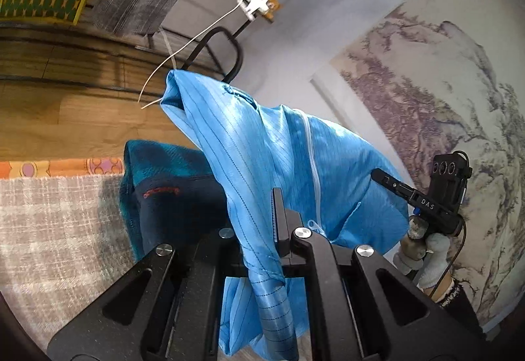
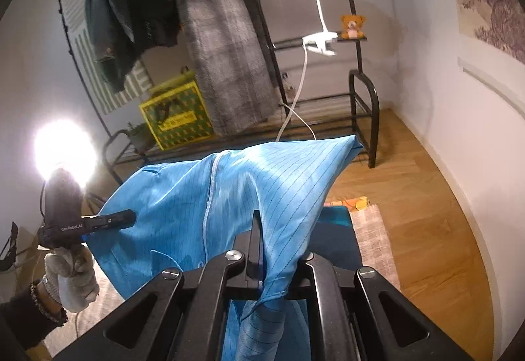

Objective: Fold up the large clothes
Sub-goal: 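Lift the coat and carry it toward the bed's head with both tools, then lower the coat onto the navy garment and open both tools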

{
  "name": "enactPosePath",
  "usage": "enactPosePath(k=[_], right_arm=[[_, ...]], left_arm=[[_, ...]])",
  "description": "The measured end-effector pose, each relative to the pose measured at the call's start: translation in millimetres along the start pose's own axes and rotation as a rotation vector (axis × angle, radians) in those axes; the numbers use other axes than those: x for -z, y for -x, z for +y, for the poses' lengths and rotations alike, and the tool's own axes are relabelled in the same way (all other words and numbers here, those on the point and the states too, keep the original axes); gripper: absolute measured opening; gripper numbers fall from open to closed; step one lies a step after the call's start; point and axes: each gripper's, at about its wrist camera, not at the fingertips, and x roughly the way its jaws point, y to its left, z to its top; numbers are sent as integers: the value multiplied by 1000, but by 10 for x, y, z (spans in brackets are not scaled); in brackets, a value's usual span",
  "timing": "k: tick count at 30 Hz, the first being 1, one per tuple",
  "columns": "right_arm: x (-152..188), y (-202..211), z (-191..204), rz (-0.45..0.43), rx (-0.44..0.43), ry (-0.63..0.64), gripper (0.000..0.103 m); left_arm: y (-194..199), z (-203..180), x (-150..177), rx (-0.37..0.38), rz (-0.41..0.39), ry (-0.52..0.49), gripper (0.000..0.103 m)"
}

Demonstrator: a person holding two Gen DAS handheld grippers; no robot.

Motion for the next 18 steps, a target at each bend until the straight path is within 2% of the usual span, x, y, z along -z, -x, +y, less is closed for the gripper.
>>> enactPosePath(k=[8, 10, 11, 12, 14, 16, 18], right_arm=[[209, -506, -320, 89, 79, 9, 3], [266, -574, -408, 107, 121, 4, 14], [297, -609, -459, 118, 165, -1, 30], [321, -645, -516, 133, 219, -11, 41], [385, -676, -627, 159, 323, -36, 43], [418, -644, -672, 150, 345, -61, 43], [447, -573, -666, 126, 354, -65, 43]], left_arm=[[-228, 285, 88, -74, 36, 17, 4], [-251, 319, 114, -94, 41, 15, 4], [-250, 324, 130, -104, 44, 15, 4], [-250, 332, 141, -111, 46, 19, 6], [-232, 354, 157, -134, 42, 36, 16], [-208, 370, 159, -147, 39, 45, 24], [-139, 378, 179, -156, 20, 47, 24]])
